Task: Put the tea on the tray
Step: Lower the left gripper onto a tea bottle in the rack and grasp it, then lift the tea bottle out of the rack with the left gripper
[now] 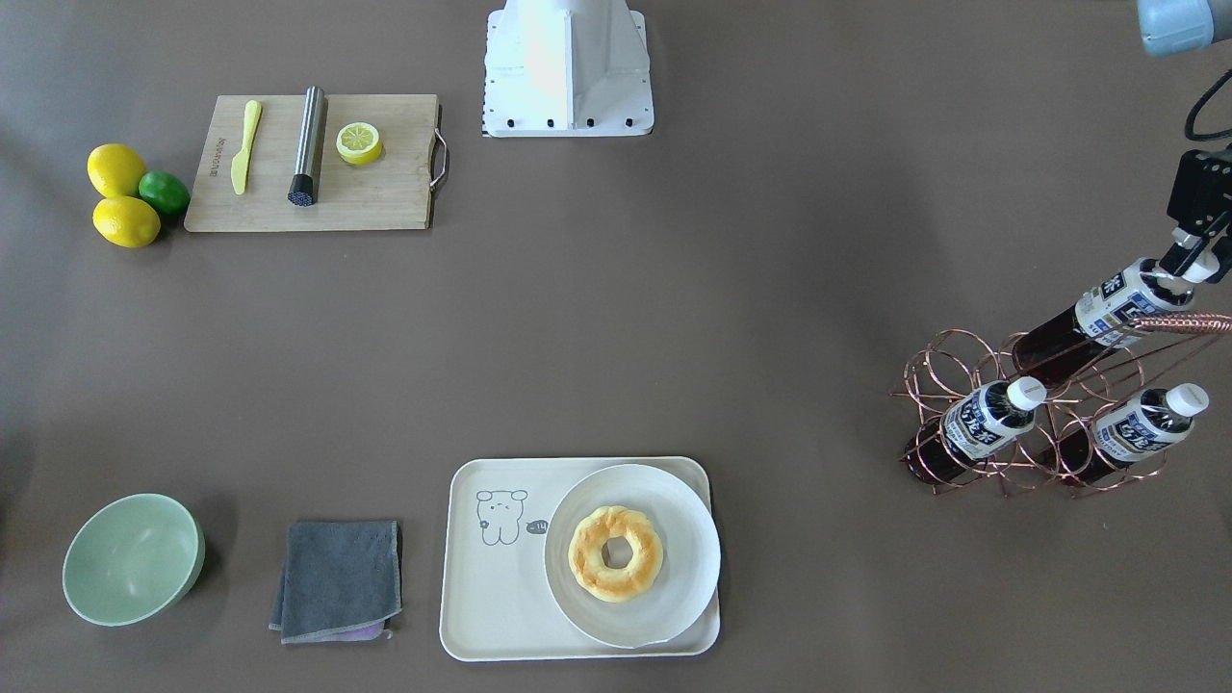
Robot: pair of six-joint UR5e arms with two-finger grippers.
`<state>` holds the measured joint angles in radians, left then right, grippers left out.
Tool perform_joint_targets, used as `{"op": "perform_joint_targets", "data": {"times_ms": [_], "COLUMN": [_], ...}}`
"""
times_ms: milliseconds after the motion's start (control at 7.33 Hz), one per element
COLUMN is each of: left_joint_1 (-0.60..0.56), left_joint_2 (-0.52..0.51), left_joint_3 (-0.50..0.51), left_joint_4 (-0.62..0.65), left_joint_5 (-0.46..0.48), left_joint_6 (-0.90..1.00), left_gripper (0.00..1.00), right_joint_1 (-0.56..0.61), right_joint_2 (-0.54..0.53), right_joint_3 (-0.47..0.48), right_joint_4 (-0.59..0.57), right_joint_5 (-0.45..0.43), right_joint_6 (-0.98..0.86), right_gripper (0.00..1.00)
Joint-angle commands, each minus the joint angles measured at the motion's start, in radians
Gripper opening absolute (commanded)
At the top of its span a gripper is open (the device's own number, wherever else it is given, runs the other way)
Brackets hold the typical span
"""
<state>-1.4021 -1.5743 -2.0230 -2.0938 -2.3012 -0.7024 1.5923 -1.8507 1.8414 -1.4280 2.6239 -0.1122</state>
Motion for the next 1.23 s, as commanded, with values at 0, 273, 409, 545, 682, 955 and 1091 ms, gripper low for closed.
{"op": "perform_joint_targets", "data": {"times_ms": [0,273,409,545,682,955,1091], "left_joint_1": [0.087,0.231,0.305,0.399,0.516,0.752,0.834], "left_joint_2": [0.039,-0.086,-0.187,-0.272,-0.380,-0.627,-0.692], "left_joint_3": [-0.141,-0.284,-0.311,-0.327,-0.327,-0.301,-0.220], "left_joint_4": [0.093,0.377,0.487,0.559,0.651,0.945,0.948], "left_joint_5": [-0.001,0.098,0.138,0.211,0.312,0.586,0.645], "left_joint_6": [-0.028,-0.133,-0.229,-0.327,-0.417,-0.480,-0.543], "left_gripper": [0.00,0.00,0.00,0.00,0.00,0.00,0.00], "right_joint_1": [0.000,-0.002,-0.002,-0.002,-0.002,-0.005,-0.005], "right_joint_2": [-0.001,0.002,0.004,0.004,0.002,0.002,0.002], "right_joint_3": [0.001,0.002,0.004,0.001,0.001,-0.001,-0.001], "right_joint_4": [0.001,0.001,0.004,0.023,0.032,0.034,0.037], "right_joint_5": [0.008,0.008,0.007,0.007,0.008,0.007,0.005], "right_joint_6": [0.000,0.000,-0.003,0.000,0.000,0.000,0.000], "right_gripper": [1.00,1.00,1.00,1.00,1.00,1.00,0.99]}}
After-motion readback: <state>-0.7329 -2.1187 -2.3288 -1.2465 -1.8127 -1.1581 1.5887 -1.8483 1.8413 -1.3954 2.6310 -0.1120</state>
